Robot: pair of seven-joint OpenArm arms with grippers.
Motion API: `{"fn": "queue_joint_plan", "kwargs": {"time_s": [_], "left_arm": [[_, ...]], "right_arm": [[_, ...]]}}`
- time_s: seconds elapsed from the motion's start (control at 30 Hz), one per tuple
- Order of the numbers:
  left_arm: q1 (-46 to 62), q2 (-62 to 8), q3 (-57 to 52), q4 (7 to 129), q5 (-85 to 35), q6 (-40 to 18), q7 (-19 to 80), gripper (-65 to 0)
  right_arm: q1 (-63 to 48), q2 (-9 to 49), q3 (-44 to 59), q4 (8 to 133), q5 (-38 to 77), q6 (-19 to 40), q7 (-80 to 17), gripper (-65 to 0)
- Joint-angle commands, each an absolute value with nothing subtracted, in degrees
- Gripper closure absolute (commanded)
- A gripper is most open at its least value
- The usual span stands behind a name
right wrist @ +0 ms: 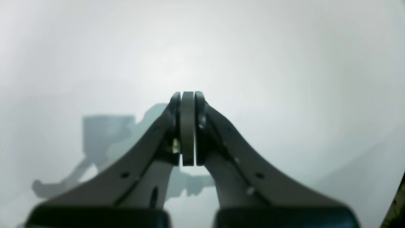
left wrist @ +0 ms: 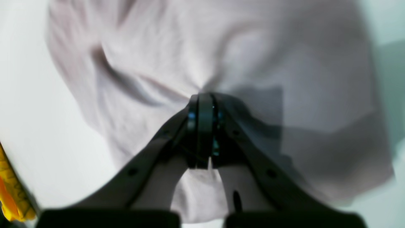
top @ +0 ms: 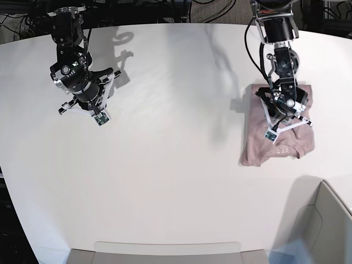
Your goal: Fold the T-shirt properly
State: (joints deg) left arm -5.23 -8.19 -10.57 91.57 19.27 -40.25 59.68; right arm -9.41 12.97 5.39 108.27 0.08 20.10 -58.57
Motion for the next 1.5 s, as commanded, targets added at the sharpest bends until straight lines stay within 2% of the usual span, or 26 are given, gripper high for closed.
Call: {"fn": "queue_joint_plan", "kwargs": {"time_s": [0.0,0.17,0.4,0.53,0.77,1.07,1.27,1.37,1.47], "left_arm": [[-5.23,-7.78,-10.68,95.78,19.38,-40.00,58.59,0.0],[-2.07,-0.84,-19.12,109.05,19.38,-40.00,58.42,0.0],[6.90,1.10,-22.55,117.05,19.03,-40.00,58.42,0.0],[14.11,1.01,-24.48,117.14,12.79,-40.00,58.42,0.0],[25.10,0.84,-33.89,117.23,-0.13,-40.00,52.88,0.0],[38.99,0.75,-39.87,117.23,-7.60,-40.00,52.00,0.0],[47.52,0.92,-41.10,116.00,-7.78,-40.00,52.00,0.0],[48.92,0.84,-39.52,110.73,-7.96,-40.00,51.91,0.0],[47.87,0.75,-37.67,102.20,-7.69,-40.00,50.77,0.0]], "right_arm": [[-8.66,13.58,5.58,110.20,1.80,20.00,-57.45,0.0],[-11.65,14.29,5.76,113.45,14.02,20.00,-54.37,0.0],[-19.21,14.02,5.67,118.55,16.22,20.00,-53.93,0.0],[-24.84,15.34,6.11,118.64,16.31,20.00,-53.41,0.0],[-37.41,19.91,6.02,118.73,16.40,20.00,-43.30,0.0],[-52.35,26.15,6.11,118.73,16.48,20.00,-43.03,0.0],[-64.48,32.22,5.67,118.37,16.22,20.00,-43.38,0.0],[-65.80,33.19,5.67,116.53,16.13,20.00,-43.38,0.0],[-61.93,33.45,4.88,110.73,16.13,20.00,-43.38,0.0]]}}
